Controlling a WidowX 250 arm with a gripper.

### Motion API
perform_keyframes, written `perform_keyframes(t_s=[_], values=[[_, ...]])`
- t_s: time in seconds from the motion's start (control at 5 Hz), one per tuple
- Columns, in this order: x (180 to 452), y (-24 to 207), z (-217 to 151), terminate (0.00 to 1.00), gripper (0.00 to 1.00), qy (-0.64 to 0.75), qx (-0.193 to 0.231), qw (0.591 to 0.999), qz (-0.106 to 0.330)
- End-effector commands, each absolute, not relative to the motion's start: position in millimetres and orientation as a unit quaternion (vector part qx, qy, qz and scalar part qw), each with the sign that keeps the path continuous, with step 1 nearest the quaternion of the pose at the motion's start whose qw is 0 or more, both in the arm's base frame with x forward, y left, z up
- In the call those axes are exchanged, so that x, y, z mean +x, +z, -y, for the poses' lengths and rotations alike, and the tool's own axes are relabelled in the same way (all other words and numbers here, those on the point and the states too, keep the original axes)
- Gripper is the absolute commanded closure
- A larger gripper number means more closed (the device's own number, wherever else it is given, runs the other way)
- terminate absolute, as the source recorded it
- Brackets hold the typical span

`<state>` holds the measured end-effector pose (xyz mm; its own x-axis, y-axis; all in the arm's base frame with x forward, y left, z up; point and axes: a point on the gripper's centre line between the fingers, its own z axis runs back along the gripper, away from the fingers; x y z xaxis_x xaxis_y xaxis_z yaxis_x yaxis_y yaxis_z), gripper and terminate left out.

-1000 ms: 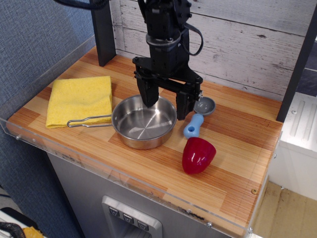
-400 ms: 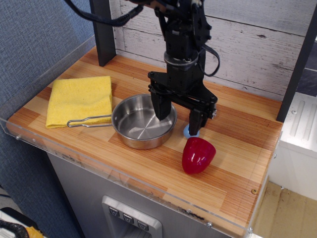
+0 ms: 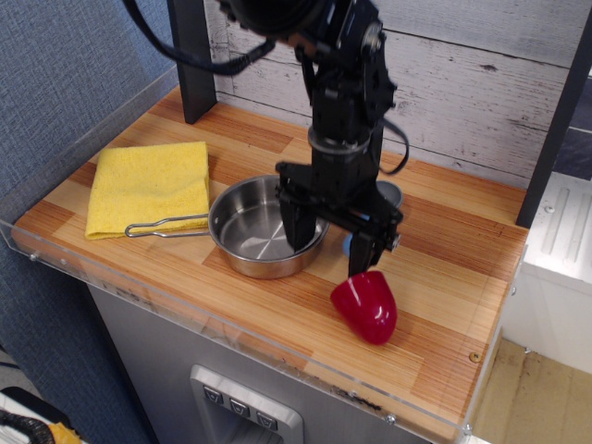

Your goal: Move the pot and place onto towel

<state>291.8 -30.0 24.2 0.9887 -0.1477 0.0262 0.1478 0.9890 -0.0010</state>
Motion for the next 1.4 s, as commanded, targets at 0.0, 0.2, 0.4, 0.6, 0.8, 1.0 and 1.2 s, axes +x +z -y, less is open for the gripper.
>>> perform_keyframes(t_s=[0.0,0.2,0.4,0.6,0.8,1.0,1.2], values=[[280.7,23.3,18.0,0.0,0.0,-0.068,0.006,0.998,-0.003],[280.1,22.1,20.3,0.0,1.0,-0.076,0.016,0.997,-0.002],[281.4,24.2,23.4,0.0,1.0,-0.083,0.018,0.996,-0.001],[284.7,29.6,27.8,0.0,1.0,-0.09,0.016,0.996,0.007],[286.6,34.8,32.0,0.0,1.0,-0.098,0.018,0.995,0.013],[286.1,36.2,32.8,0.0,1.0,-0.1,0.018,0.995,0.013],[285.5,38.9,32.6,0.0,1.0,-0.099,0.015,0.995,0.015]])
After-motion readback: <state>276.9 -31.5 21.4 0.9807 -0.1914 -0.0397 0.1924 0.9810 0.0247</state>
